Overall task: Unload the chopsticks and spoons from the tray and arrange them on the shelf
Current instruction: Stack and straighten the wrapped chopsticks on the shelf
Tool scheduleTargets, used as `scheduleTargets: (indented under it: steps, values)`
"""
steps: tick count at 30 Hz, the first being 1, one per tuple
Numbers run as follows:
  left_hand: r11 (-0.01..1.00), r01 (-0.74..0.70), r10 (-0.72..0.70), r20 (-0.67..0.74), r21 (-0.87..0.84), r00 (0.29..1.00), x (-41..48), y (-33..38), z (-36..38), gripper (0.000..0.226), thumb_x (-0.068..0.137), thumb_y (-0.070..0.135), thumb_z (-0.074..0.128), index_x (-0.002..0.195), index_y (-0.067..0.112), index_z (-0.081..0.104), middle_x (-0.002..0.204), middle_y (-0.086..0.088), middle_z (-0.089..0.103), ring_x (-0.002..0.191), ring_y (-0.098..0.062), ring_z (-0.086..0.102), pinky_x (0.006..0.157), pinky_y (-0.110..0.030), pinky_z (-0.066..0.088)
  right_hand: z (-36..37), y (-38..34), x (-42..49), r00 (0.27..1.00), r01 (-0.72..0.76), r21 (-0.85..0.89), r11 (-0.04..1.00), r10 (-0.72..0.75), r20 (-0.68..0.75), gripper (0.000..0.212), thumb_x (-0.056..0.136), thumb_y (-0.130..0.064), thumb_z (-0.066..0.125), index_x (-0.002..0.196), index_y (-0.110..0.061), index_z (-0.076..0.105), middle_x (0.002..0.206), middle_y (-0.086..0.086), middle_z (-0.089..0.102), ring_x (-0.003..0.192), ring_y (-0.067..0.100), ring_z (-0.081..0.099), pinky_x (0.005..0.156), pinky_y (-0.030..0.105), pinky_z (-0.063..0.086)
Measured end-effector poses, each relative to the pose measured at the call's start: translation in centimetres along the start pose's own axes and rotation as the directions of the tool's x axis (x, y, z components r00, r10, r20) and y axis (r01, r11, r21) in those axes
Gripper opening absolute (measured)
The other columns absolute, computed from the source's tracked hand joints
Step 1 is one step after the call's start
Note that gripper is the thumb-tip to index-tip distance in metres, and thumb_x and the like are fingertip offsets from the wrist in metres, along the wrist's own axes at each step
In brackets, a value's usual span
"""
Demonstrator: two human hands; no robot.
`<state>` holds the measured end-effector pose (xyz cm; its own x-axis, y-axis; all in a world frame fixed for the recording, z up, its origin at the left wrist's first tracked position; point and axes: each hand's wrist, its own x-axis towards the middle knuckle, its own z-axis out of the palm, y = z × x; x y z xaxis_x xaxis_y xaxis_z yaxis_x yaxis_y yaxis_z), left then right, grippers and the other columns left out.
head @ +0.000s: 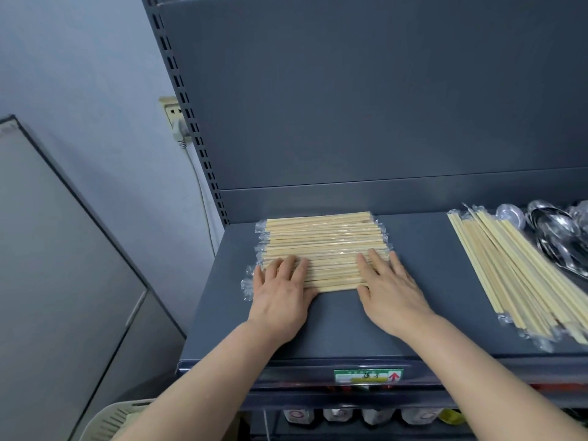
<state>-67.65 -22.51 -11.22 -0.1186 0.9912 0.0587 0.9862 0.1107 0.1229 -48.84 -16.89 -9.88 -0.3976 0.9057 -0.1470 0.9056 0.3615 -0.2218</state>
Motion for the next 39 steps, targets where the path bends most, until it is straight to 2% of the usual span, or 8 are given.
scheduleTargets:
  steps: [7, 10, 13, 22, 30, 33, 35, 39]
  values:
    - [0.998, -0.046, 0.048, 0.053, -0.035, 0.997, 0.4, 0.0, -0.7, 0.054, 0.100, 0.047, 0.032, 0.149, 0.028, 0.021, 0.160, 0.002, 0.009, 0.147, -0.023, 0.006, 0.118, -0.050, 0.004, -0.4, -0.1, -0.5, 0.998, 0.016, -0.049, 0.999, -0.019, -0.063, 0.059, 0.102, -0.037, 0.024, 0.154, -0.028, -0.002, 0.161, -0.004, -0.009, 0.147, 0.027, -0.013, 0.120, 0.046, 0.001]
    - [0.990, -0.135, 0.134, -0.022, -0.032, 0.991, 0.6, 1.3, -1.2, 0.042, 0.100, 0.039, 0.039, 0.140, 0.027, 0.041, 0.157, 0.003, 0.024, 0.144, -0.021, 0.016, 0.118, -0.043, 0.011, -0.8, 0.7, -1.3, 0.984, 0.072, -0.060, 0.996, -0.081, -0.158, 0.050, 0.103, -0.032, 0.029, 0.152, -0.026, 0.019, 0.161, -0.007, 0.010, 0.148, 0.016, 0.000, 0.120, 0.040, 0.008]
    - [0.980, -0.173, 0.164, -0.092, -0.100, 0.982, 0.8, 3.5, -1.2, 0.035, 0.097, 0.030, 0.046, 0.132, 0.027, 0.053, 0.146, 0.006, 0.042, 0.135, -0.019, 0.032, 0.106, -0.035, 0.031, -1.2, 2.2, -2.1, 0.970, 0.084, -0.081, 0.993, -0.100, -0.220, 0.040, 0.102, -0.020, 0.034, 0.142, -0.027, 0.039, 0.153, -0.011, 0.031, 0.146, 0.011, 0.016, 0.116, 0.033, 0.017]
    - [0.937, -0.270, 0.245, -0.135, -0.222, 0.960, 3.1, 12.9, -0.7, 0.031, 0.093, 0.014, 0.048, 0.120, 0.017, 0.064, 0.120, 0.000, 0.064, 0.110, -0.025, 0.049, 0.090, -0.038, 0.046, -3.5, 9.9, -4.1, 0.965, 0.023, -0.096, 0.995, -0.047, -0.260, 0.045, 0.102, -0.020, 0.032, 0.147, -0.027, 0.034, 0.156, -0.008, 0.027, 0.146, 0.010, 0.014, 0.116, 0.031, 0.015]
    - [0.938, -0.154, 0.161, -0.003, -0.310, 0.987, 6.1, 22.3, 0.0, 0.029, 0.093, 0.019, 0.052, 0.120, 0.015, 0.062, 0.117, -0.004, 0.066, 0.110, -0.023, 0.059, 0.091, -0.033, 0.048, -6.0, 18.6, -6.5, 0.957, -0.080, -0.112, 0.991, 0.044, -0.286, 0.052, 0.094, -0.008, 0.040, 0.142, -0.026, 0.040, 0.152, -0.005, 0.034, 0.140, 0.015, 0.025, 0.110, 0.034, 0.025]
    - [0.928, -0.058, 0.082, 0.048, -0.367, 0.996, 7.6, 25.4, 0.3, 0.010, 0.088, 0.018, 0.054, 0.082, 0.014, 0.061, 0.081, -0.001, 0.063, 0.082, -0.025, 0.057, 0.068, -0.029, 0.044, -6.3, 21.0, -6.7, 0.951, -0.098, -0.120, 0.988, 0.058, -0.305, 0.052, 0.092, -0.004, 0.041, 0.139, -0.025, 0.045, 0.143, -0.008, 0.044, 0.130, 0.015, 0.036, 0.103, 0.034, 0.030]
    - [0.903, 0.040, 0.003, 0.100, -0.427, 0.995, 8.7, 27.1, 0.5, 0.031, 0.086, 0.019, 0.056, 0.060, 0.015, 0.040, 0.058, 0.002, 0.043, 0.061, -0.021, 0.041, 0.053, -0.028, 0.031, -6.3, 22.3, -6.5, 0.951, -0.092, -0.112, 0.989, 0.054, -0.305, 0.046, 0.092, -0.005, 0.043, 0.132, -0.026, 0.052, 0.133, -0.008, 0.053, 0.121, 0.015, 0.043, 0.097, 0.034, 0.034]
    - [0.744, 0.333, -0.211, 0.269, -0.580, 0.940, 10.6, 30.2, 0.5, 0.051, 0.079, 0.038, 0.071, 0.054, 0.015, 0.033, 0.052, 0.001, 0.038, 0.046, -0.016, 0.036, 0.045, -0.024, 0.027, -6.0, 24.2, -6.1, 0.954, -0.002, -0.042, 0.999, -0.011, -0.299, 0.028, 0.098, -0.022, 0.046, 0.118, -0.028, 0.064, 0.119, -0.012, 0.062, 0.109, 0.011, 0.046, 0.093, 0.034, 0.037]
